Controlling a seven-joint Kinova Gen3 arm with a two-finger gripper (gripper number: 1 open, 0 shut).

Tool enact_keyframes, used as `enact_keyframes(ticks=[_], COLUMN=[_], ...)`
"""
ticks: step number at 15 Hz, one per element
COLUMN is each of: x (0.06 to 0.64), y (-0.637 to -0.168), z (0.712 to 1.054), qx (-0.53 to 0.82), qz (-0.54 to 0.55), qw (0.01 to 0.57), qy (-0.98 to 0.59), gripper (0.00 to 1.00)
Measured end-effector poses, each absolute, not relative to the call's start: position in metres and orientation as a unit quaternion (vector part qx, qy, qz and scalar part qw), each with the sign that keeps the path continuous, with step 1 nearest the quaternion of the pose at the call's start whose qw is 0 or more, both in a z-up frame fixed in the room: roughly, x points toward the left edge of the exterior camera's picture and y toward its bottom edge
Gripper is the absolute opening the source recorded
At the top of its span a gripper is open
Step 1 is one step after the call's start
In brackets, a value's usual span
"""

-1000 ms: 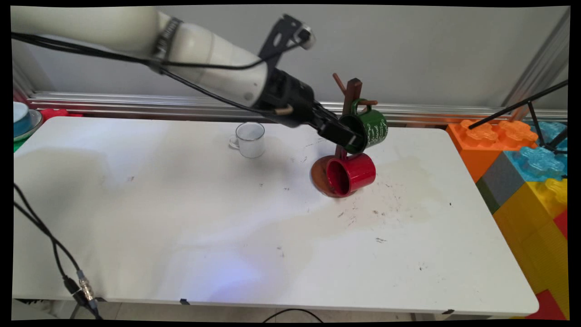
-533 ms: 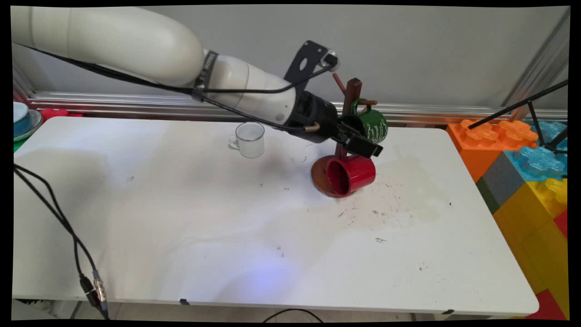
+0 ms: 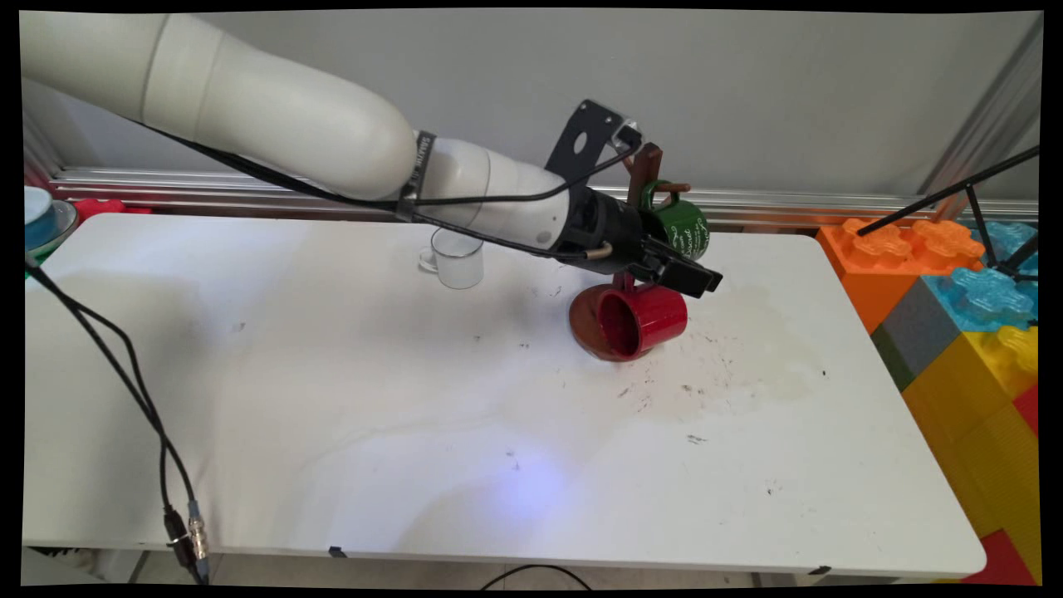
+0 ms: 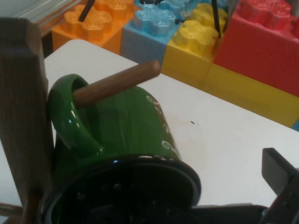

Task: Pick up the green mug from the rack

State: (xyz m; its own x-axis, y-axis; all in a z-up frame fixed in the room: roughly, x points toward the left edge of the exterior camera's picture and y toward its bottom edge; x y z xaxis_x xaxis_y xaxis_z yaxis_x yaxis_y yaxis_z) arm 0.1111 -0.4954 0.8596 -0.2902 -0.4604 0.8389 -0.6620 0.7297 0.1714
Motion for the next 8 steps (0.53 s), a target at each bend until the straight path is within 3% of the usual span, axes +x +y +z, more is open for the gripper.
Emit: enact_keyframes(ticks=[2,3,8], x=[0.108,0.106,0.101], y=[-0.498,-0.499,-0.501], z=[0.854,0.852,0.845], qx=[0.353,0.353,0.352], qz=[0.108,0.11,0.114], qw=[0.484,0.486,0.494], qy=[-0.793,-0.792,-0.787], gripper=[1.0,0.0,0.0])
